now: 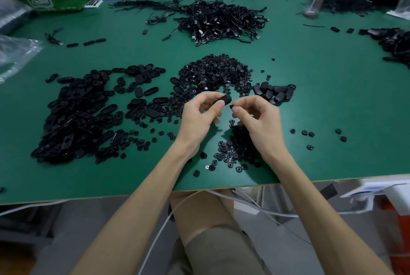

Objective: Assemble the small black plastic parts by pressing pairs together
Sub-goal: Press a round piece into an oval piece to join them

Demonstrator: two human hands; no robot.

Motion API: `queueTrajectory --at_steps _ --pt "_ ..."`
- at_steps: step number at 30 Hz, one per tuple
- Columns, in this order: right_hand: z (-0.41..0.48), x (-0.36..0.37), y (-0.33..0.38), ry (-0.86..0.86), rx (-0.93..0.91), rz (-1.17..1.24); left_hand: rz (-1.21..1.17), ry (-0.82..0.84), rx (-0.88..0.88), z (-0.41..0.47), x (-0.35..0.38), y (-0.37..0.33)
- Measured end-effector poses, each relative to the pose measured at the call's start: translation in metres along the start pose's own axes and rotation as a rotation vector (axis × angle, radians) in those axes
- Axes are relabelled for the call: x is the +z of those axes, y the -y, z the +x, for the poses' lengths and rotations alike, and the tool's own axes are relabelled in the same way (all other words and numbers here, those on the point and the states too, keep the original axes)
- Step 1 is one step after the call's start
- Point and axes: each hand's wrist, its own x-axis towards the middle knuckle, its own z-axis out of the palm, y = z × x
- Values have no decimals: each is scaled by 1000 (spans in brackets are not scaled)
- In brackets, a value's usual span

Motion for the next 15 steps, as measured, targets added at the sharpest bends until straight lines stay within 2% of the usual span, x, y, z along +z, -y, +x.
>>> queueTrajectory --at_steps 7,15 --pt "0 1 0 6 -2 54 -12 6 6 1 0 0" --pt "-1 0 1 4 -8 37 -138 -28 -31 0 0 3"
